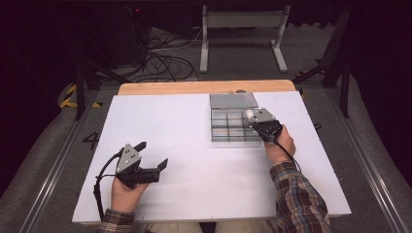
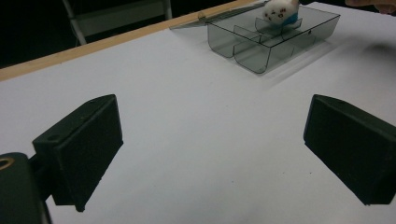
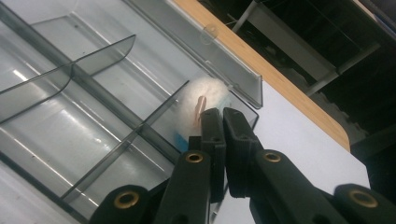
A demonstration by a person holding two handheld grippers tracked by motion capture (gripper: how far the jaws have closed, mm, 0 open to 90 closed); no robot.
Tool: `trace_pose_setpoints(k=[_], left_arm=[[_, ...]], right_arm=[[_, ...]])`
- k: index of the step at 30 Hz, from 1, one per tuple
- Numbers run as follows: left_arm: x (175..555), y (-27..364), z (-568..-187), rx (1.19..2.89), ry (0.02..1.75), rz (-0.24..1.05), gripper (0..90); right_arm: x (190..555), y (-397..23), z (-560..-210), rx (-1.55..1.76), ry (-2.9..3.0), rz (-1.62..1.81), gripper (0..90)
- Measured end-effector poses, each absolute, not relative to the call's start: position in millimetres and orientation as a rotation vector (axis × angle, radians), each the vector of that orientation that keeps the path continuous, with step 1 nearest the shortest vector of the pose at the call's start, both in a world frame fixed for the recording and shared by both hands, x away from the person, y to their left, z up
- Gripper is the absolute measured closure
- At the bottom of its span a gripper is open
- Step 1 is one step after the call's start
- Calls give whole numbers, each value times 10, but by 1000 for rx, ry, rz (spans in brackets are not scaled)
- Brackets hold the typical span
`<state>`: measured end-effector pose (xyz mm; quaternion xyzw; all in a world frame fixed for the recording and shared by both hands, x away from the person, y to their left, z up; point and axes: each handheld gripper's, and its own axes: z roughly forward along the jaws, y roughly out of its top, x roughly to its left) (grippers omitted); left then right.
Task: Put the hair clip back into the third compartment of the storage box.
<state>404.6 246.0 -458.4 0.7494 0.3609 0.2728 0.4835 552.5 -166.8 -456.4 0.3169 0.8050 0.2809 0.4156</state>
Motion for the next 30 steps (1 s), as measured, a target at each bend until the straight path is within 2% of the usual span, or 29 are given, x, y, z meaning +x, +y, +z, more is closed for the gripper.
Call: trace_pose_setpoints(k=[3,5,8,12,15,17,18,19,21,30], left_arm=[[4046,2462,-4584,1827,880,665,52],[4044,2457,-4586,1817,884,659,52],[4045,2461,-4585,1823,882,660,52],[4048,2461,-4584,1828,878,662,52],[4047,2461,-4584,1828,878,663,52],[4046,2459,-4585,1822,882,660,52],[4047,2461,-4585,1824,881,659,53],[4047,2460,-4586,1824,882,659,52],[4048,2458,-4587,1824,882,658,52],[4050,2460,-4587,1819,887,659,53]], right_arm=[[5533,-1635,-4588,780,2056,704,850],[5545,-1631,-4605,801,2080,732,750],[5550,-1655,-4595,824,2092,787,738],[5550,-1711,-4545,849,2088,896,624],[5558,-1767,-4503,891,2068,1001,597],[5563,-1800,-4480,922,2051,1075,645],[5566,-1814,-4471,945,2041,1114,697],[5571,-1829,-4457,981,2022,1171,795],[5586,-1829,-4453,1003,2006,1199,875],[5728,-1731,-4506,1075,2009,1162,900]])
